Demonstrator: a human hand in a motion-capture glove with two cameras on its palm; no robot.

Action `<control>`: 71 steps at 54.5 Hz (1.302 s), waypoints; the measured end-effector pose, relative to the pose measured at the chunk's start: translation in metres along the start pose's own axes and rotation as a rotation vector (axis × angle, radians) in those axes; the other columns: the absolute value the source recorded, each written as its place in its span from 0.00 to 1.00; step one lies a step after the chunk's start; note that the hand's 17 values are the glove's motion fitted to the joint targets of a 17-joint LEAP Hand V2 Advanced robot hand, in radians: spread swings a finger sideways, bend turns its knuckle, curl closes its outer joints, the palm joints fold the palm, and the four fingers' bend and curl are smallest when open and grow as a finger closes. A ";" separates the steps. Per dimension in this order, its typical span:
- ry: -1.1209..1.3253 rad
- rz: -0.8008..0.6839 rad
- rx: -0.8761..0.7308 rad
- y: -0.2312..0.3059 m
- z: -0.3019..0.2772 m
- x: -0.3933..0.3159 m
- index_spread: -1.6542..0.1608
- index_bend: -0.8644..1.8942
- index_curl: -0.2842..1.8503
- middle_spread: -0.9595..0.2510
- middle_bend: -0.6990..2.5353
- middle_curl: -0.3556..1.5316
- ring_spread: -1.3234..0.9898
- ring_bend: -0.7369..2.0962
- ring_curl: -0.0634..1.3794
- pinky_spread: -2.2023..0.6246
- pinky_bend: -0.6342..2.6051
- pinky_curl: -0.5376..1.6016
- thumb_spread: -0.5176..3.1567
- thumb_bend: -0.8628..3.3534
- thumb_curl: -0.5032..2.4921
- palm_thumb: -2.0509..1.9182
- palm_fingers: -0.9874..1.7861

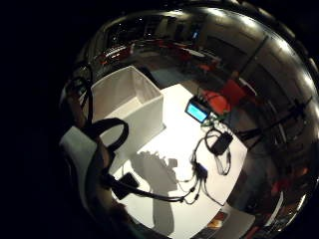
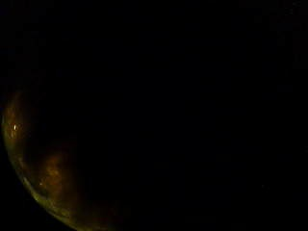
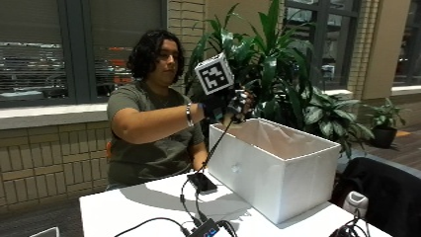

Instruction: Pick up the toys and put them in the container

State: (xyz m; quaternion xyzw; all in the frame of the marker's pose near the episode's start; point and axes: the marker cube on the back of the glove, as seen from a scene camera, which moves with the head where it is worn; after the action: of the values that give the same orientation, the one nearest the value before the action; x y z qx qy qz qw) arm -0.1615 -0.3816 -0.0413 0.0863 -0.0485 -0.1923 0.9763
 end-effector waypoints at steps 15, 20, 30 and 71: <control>0.050 0.109 -0.058 -0.069 0.017 -0.029 0.73 0.37 0.20 0.40 0.47 0.70 0.42 0.70 0.42 0.63 0.54 0.47 0.47 0.20 0.32 0.52 0.75; 0.067 0.154 -0.042 -0.080 0.020 -0.037 0.73 0.37 0.20 0.40 0.46 0.70 0.42 0.70 0.42 0.63 0.55 0.47 0.48 0.20 0.32 0.51 0.75; 0.075 0.159 -0.100 -0.089 0.017 -0.048 0.73 0.33 0.18 0.42 0.38 0.65 0.42 0.70 0.42 0.63 0.58 0.48 0.42 0.18 0.29 0.49 0.65; 0.143 0.279 -0.145 0.133 -0.043 0.034 0.74 0.36 0.17 0.58 0.32 0.54 0.43 0.69 0.35 0.69 0.58 0.42 0.37 0.18 0.24 0.48 0.47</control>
State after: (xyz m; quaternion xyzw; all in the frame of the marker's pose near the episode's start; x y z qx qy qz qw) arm -0.0760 -0.2668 -0.0569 0.0215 0.0236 -0.0512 0.9982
